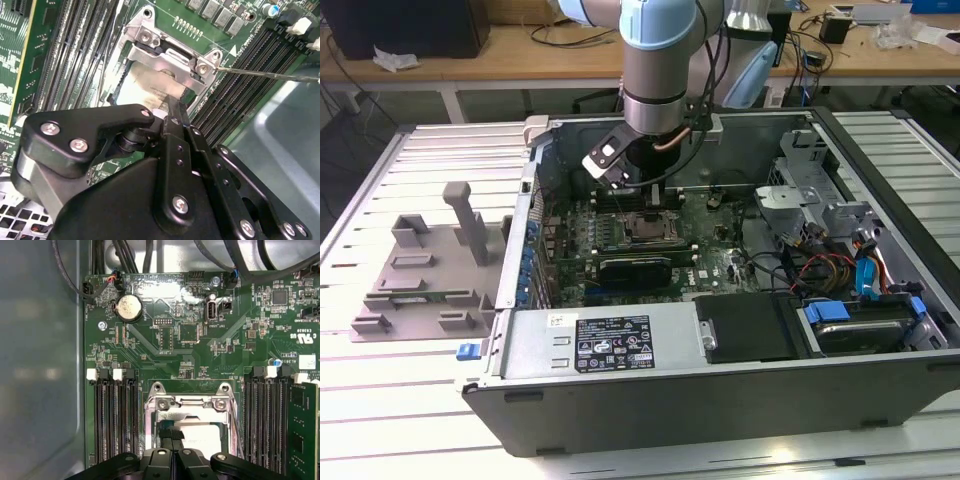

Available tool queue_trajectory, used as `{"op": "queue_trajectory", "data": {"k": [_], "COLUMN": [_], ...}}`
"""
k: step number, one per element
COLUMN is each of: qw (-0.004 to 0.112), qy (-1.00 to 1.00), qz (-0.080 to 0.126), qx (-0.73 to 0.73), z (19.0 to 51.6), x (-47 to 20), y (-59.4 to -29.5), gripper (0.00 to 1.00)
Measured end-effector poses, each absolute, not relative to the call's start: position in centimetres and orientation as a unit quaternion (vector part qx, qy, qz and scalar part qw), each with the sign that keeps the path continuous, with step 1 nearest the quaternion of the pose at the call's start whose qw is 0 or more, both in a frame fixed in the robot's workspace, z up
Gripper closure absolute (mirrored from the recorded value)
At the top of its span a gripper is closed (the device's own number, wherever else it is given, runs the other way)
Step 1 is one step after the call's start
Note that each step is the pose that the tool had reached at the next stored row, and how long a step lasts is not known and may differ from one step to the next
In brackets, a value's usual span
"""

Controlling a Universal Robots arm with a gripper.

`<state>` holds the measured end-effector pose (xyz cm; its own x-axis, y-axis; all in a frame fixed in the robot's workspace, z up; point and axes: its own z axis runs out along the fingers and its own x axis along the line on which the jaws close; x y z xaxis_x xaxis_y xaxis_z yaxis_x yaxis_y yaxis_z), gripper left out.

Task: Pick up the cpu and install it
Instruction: 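Close the cpu cover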

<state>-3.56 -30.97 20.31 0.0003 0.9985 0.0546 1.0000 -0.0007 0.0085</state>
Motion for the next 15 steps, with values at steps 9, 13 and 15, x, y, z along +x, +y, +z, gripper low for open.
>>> {"op": "queue_trajectory", "data": {"k": [9, 13, 15], "qw": [0.013, 0.013, 0.013], "qy": [-0.706, -0.734, -0.75], "qz": [-0.019, -0.018, -0.018], "qx": [-0.708, -0.679, -0.661], "z": [21.7, 21.7, 21.7], "x": [-2.7, -2.7, -2.7], "y": [-31.0, -31.0, -31.0], "gripper": [0.89, 0.89, 0.89]}}
